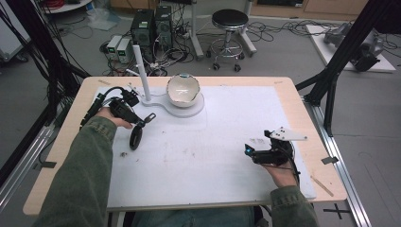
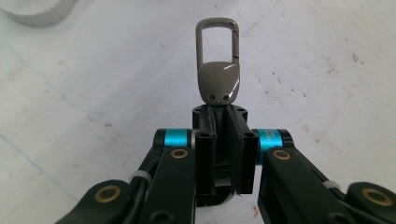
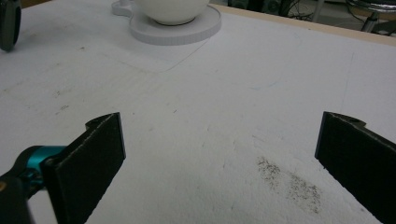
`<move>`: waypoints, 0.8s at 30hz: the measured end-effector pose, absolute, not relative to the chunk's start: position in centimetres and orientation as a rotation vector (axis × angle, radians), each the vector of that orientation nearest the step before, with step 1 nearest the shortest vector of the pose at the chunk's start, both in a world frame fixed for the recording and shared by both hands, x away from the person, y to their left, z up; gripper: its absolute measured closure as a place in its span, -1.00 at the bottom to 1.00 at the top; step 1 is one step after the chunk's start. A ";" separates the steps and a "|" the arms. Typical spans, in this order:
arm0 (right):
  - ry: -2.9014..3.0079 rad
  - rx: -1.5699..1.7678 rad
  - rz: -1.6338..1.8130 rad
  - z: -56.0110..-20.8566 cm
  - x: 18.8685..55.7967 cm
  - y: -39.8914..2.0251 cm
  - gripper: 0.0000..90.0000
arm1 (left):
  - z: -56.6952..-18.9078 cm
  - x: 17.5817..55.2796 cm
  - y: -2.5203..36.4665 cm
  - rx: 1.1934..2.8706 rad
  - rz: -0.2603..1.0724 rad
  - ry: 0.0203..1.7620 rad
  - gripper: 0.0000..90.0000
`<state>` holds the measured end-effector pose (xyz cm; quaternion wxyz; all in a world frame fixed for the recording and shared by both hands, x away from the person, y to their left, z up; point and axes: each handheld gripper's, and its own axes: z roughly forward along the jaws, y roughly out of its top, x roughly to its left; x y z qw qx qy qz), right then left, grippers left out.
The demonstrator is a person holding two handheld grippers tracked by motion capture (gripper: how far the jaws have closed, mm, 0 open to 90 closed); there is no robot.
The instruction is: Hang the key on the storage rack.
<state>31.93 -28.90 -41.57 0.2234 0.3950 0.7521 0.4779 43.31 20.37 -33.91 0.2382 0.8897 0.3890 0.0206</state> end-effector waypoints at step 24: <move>2.088 1.086 1.335 -41.6 31.8 -28.8 -0.99 | -26.1 43.5 25.1 2.349 0.184 1.024 0.83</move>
